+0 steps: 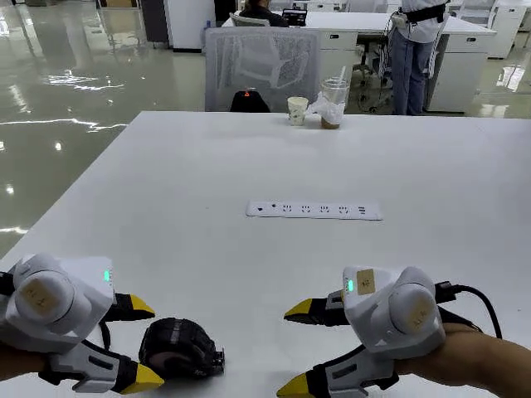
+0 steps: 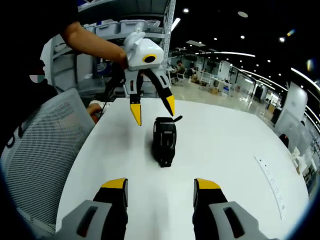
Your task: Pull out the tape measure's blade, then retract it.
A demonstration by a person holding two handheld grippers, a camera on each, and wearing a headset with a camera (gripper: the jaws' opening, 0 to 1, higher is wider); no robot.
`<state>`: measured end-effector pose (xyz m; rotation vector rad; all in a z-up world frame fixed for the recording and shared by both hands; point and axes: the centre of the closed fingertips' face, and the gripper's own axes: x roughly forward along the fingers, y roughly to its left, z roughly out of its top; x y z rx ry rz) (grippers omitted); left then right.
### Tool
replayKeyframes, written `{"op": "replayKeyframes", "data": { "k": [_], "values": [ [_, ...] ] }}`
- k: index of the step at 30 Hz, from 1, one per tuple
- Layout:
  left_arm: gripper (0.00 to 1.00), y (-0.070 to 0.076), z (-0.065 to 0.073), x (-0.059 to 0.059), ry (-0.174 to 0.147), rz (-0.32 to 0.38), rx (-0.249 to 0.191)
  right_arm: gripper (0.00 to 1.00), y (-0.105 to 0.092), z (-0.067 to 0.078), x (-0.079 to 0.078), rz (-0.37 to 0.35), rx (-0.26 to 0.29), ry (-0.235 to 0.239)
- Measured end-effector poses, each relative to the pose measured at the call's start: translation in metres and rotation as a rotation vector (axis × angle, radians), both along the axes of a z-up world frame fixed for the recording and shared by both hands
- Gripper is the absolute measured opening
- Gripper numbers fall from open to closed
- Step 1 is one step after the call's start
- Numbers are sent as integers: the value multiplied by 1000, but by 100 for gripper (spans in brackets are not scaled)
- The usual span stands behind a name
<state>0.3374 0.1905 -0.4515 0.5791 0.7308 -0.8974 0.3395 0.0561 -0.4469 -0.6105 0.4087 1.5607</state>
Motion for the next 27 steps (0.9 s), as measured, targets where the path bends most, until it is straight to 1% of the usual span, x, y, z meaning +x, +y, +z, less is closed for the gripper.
{"op": "replayKeyframes", "data": {
  "k": [5, 7, 10, 13, 16, 19, 23, 27],
  "values": [
    [43, 3, -2, 3, 11, -7, 15, 47, 8, -3, 1, 16, -5, 4],
    [42, 4, -4, 3, 21, -13, 23, 46, 12, -4, 1, 23, -5, 7],
    [41, 6, -7, 5, 29, -21, 40, 45, 18, -6, 1, 36, -9, 14],
    [41, 6, -8, 7, 35, -32, 48, 43, 24, -7, 3, 47, -14, 11],
    [40, 4, -9, 7, 49, -49, 52, 42, 30, -8, 5, 57, -19, 8],
    [39, 2, -10, 8, 60, -68, 63, 41, 37, -12, 7, 67, -29, 6],
    [37, -3, -11, 6, 76, -98, 87, 40, 43, -20, 6, 92, -57, 7],
    [34, -3, -13, 8, 97, -120, 100, 36, 47, -28, 3, 121, -83, 5]
  ]
}}
